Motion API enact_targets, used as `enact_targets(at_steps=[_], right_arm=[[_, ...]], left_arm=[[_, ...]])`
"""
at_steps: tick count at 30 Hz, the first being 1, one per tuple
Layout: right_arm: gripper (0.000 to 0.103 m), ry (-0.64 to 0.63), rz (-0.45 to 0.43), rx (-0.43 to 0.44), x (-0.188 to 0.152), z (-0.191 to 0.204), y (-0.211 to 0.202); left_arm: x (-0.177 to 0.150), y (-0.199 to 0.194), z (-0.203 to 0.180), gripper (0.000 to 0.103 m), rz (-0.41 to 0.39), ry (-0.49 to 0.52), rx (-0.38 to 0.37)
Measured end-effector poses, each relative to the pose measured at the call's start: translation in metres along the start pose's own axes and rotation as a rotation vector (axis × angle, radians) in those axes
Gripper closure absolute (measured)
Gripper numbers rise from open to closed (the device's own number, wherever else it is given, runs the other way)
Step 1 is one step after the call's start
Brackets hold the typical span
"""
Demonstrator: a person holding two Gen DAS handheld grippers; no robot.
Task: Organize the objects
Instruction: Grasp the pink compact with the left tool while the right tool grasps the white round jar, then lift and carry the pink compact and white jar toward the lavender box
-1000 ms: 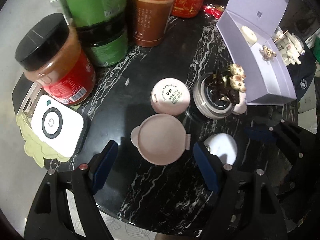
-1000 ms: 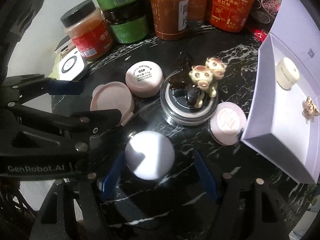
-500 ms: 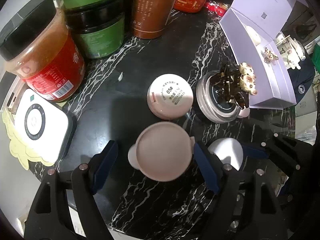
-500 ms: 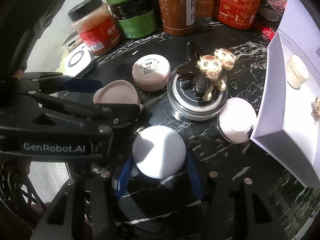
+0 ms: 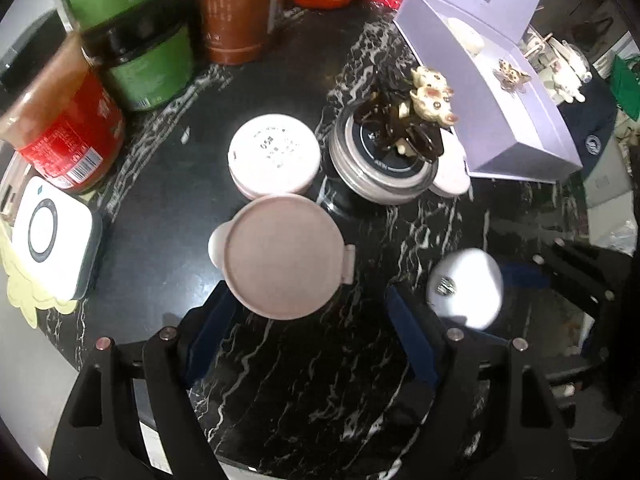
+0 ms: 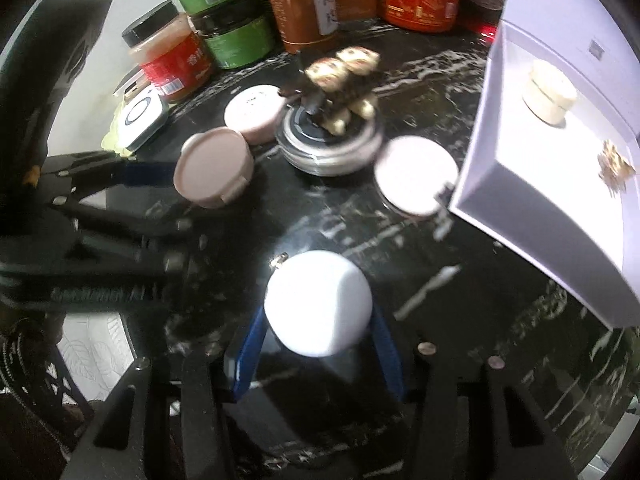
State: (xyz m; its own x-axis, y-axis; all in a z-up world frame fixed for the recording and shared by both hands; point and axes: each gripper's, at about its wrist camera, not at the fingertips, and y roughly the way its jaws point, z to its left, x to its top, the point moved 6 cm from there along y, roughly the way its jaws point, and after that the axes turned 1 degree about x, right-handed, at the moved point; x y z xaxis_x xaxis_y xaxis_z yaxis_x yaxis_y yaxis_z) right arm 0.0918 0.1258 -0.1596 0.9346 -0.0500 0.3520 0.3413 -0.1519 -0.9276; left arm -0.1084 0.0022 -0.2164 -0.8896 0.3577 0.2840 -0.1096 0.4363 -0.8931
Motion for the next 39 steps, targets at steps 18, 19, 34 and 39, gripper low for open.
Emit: enact_targets(at_steps=[18,19,34,39], right_arm=[[0.050,0.024,-0.007,-0.022,-0.021,-0.011,-0.010],[0.050,0.025,-0.008,-0.023,-0.023,-0.012,-0.012],[0.050,0.021,-0.031,-0.021,-0.057,-0.036,-0.038],[0.050,0.042,-0.041,-0.032,-0.070,-0.052,-0.050]], left_arm=[[-0.005,-0.002,-0.018,0.040,-0.088,0.011,0.015],[-0.008,-0.002,-0.021,0.040,-0.083,0.015,0.012],[-0.039,-0.016,-0.068,0.040,-0.032,0.064,-0.019],[-0.047,-0.017,-0.090,0.040,-0.018,0.094,-0.026]])
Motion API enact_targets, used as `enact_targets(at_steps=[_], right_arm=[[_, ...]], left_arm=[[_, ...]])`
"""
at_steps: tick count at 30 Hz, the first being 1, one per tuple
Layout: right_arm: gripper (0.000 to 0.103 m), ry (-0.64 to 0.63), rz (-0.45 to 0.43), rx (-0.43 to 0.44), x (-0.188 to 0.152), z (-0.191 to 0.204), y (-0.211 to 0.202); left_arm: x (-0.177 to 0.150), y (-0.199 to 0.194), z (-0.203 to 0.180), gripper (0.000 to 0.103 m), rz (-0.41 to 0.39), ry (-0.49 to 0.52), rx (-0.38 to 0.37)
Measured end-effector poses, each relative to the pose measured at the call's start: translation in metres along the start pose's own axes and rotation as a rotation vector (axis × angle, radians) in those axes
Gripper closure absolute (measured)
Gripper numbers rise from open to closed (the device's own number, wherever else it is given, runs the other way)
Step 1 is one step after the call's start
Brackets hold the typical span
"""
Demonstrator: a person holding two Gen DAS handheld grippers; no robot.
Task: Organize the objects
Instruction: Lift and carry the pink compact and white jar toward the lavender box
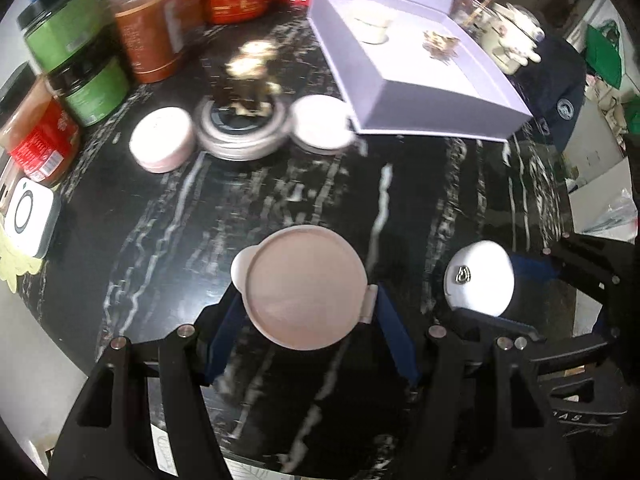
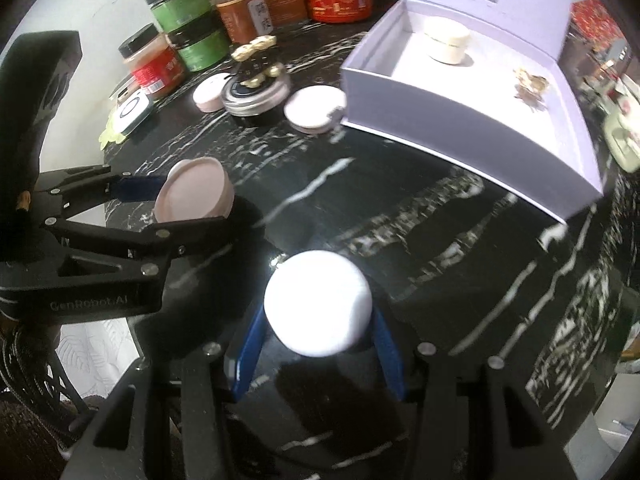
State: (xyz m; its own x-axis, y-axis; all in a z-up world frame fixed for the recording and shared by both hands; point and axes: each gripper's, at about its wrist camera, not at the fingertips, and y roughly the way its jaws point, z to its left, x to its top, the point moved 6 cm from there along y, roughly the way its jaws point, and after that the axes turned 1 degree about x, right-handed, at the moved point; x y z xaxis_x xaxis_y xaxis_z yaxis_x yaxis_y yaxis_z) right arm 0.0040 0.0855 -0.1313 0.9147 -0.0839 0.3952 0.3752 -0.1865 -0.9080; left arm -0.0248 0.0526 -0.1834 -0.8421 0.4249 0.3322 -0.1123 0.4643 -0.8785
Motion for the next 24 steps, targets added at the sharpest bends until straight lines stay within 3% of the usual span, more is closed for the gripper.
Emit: enact_targets(at_steps=[24], right_arm=[[0.050,0.132,-0.055,-0.076,-0.045,-0.078,-0.062]], left_arm=[[0.005,-0.008,-0.115,0.039,0.029,0.221,-0.062]])
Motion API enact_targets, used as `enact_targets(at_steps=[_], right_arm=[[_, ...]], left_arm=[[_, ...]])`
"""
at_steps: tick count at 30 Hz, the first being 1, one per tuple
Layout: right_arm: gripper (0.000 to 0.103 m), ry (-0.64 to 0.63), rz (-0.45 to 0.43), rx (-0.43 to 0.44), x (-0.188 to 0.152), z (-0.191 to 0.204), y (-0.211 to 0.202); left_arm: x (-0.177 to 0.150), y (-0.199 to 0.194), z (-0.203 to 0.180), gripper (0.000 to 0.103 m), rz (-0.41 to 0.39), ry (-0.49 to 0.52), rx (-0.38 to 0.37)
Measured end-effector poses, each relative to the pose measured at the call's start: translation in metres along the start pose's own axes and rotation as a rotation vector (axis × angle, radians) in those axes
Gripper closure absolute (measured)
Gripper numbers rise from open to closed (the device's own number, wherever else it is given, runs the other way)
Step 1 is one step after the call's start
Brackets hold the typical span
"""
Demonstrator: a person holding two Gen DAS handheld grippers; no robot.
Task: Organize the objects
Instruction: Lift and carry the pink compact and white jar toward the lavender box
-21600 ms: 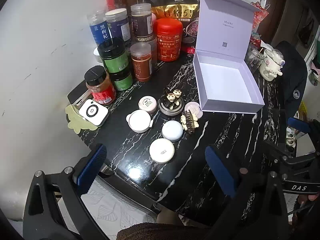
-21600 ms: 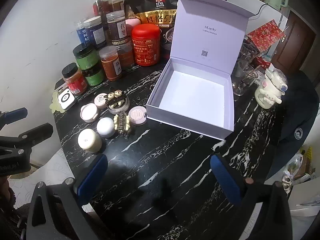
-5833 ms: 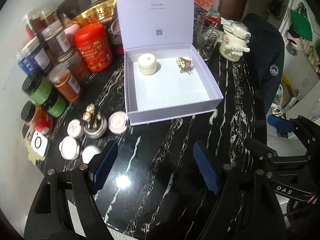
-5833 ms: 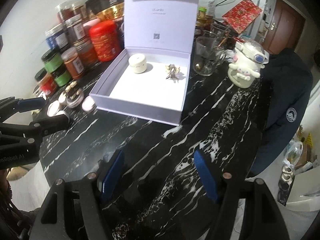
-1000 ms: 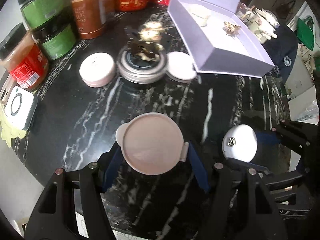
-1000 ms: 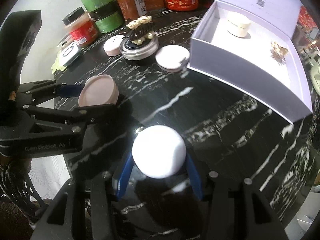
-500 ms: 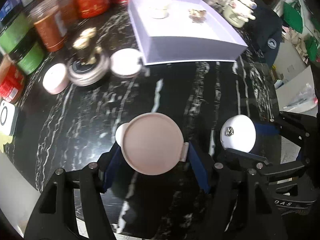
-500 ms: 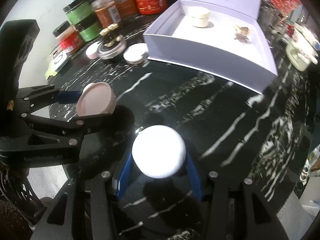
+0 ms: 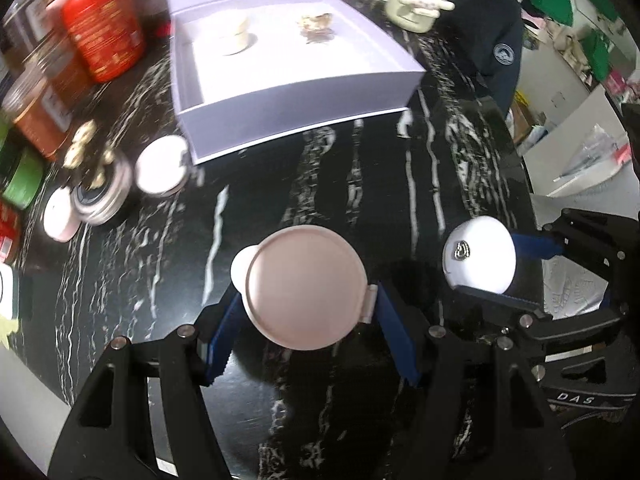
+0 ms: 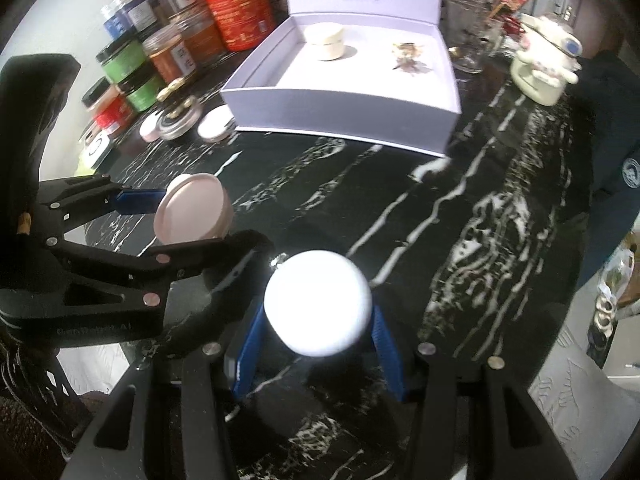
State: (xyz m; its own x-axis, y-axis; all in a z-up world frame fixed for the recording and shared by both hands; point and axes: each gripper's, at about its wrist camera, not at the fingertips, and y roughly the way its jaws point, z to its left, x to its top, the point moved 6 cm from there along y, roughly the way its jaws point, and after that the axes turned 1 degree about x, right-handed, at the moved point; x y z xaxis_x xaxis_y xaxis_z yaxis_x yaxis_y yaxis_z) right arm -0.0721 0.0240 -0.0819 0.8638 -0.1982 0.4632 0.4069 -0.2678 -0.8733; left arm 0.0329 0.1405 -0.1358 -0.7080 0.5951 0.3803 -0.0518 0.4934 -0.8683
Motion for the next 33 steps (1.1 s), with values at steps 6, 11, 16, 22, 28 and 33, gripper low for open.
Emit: enact_targets(at_steps=[6,11,16,22,28,33], right_arm=[[0.050,0.028,-0.014,-0.018,0.000,-0.016,-0.009],[0.050,0.047,-0.023,-0.029,0.005,-0.029,-0.013],[0.050,0.055,-0.036,-0.037,0.016,-0.040,-0.018],[0.050,0.052,-0.042,-0.039,0.034,-0.048,-0.019],[0.050,0.045,-0.039,-0.036,0.052,-0.049,-0.015],[0.050,0.036,-0.035,-0.035,0.066,-0.048,-0.012]], left_arm=[[0.012,0.001,-0.022,0.039,-0.001,0.049,-0.015],[0.024,0.003,-0.036,0.039,0.002,0.088,-0.027],[0.038,0.003,-0.044,0.039,-0.003,0.118,-0.033],[0.055,0.005,-0.045,0.039,-0.005,0.129,-0.033],[0.073,0.007,-0.039,0.039,-0.004,0.129,-0.028],[0.084,0.010,-0.031,0.039,0.002,0.123,-0.024]])
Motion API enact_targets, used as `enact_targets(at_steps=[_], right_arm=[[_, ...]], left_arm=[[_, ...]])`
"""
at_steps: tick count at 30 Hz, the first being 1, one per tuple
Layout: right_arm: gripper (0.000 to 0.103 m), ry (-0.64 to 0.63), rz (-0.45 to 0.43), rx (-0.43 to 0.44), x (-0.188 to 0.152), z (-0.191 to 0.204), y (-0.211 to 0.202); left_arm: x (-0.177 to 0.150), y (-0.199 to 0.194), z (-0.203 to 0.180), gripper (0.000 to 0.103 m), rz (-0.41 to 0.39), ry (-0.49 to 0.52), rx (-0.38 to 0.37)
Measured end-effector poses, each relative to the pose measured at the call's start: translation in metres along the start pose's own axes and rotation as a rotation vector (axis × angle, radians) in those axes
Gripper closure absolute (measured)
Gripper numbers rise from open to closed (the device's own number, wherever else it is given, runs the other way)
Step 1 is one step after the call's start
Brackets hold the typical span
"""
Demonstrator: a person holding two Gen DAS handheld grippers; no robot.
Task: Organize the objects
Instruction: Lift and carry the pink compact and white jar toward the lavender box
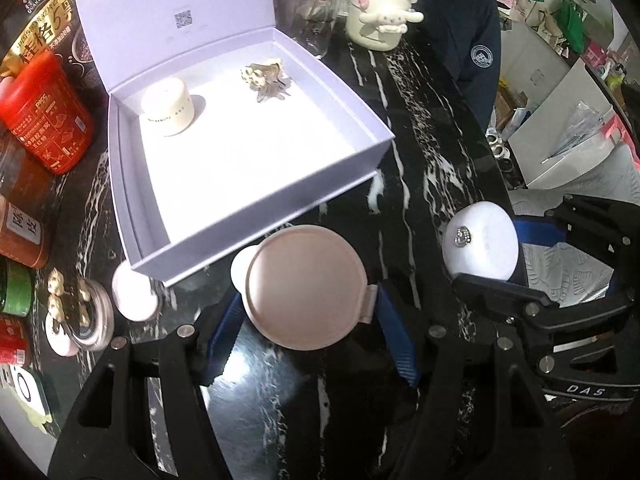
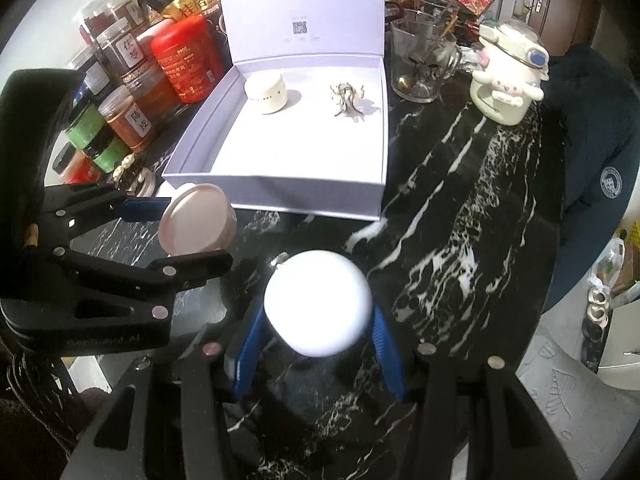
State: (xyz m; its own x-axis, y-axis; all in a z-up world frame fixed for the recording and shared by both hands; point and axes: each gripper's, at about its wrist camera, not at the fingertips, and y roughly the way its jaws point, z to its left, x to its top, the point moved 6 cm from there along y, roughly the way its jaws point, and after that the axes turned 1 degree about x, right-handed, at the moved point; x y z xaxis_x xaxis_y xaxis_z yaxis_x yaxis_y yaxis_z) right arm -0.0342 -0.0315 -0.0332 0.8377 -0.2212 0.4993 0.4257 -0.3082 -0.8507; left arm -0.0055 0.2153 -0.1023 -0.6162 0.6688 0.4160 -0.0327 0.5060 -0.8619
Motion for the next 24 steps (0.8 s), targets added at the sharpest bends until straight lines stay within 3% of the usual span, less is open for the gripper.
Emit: enact_targets(at_steps=[24], right_arm=[[0.050,-0.022,0.028,0.020,0.076,0.006,0.031]], left_arm=[[0.058,0.021,0.063,0.039,0.011,-0.050,0.038]])
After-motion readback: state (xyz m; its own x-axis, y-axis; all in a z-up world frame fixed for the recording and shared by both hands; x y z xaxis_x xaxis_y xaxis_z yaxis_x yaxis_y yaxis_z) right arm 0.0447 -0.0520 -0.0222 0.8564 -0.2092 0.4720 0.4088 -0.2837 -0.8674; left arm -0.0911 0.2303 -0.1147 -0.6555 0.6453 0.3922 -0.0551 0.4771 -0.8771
